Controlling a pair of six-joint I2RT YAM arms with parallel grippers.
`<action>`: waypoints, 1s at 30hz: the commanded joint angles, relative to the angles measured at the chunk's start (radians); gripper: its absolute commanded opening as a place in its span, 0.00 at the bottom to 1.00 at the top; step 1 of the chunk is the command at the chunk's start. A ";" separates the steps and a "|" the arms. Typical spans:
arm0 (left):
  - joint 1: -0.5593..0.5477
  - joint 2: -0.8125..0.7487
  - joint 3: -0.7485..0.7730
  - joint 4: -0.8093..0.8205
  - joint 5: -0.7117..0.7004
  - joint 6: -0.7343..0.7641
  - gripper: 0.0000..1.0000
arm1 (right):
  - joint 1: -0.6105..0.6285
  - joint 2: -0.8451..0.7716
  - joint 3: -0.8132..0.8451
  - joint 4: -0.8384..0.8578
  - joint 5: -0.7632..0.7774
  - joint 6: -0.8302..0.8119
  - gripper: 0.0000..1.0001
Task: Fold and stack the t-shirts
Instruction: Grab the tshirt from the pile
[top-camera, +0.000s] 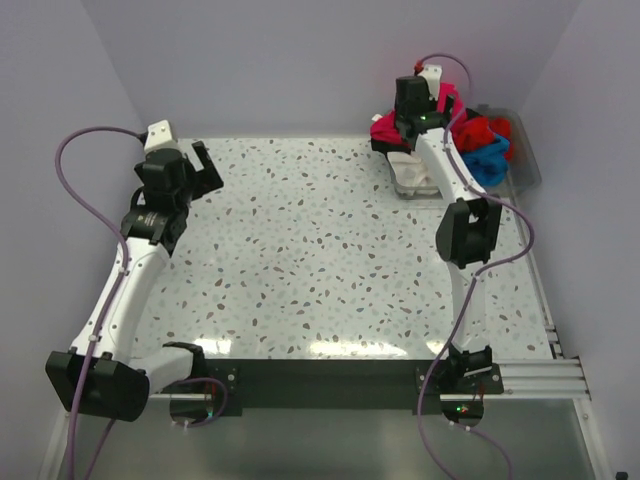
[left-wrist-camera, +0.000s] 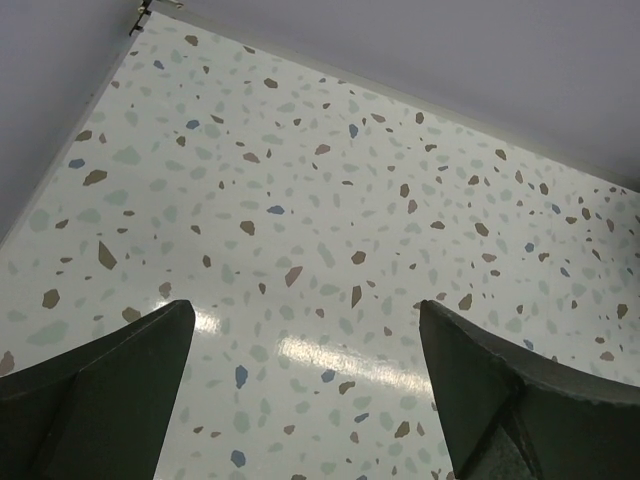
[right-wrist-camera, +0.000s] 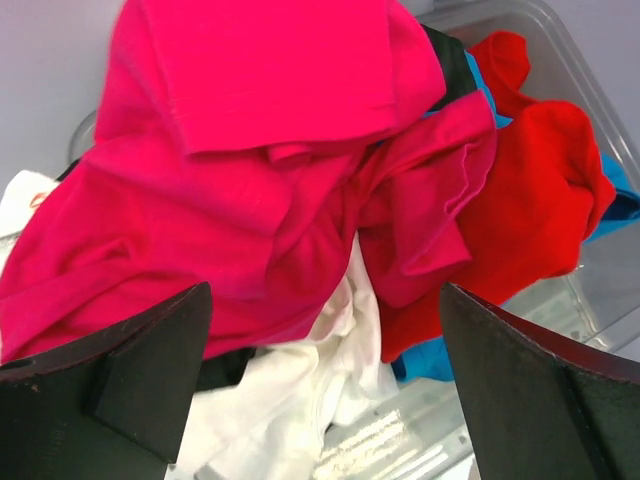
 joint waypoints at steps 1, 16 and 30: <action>0.000 -0.014 -0.006 -0.028 0.022 -0.028 1.00 | -0.044 0.023 0.031 0.081 0.008 0.053 0.99; 0.000 0.015 0.055 -0.094 -0.024 -0.016 1.00 | -0.136 0.184 0.111 0.190 -0.288 0.185 0.96; 0.000 0.007 0.042 -0.087 -0.034 -0.033 0.79 | -0.139 0.150 0.109 0.225 -0.372 0.191 0.03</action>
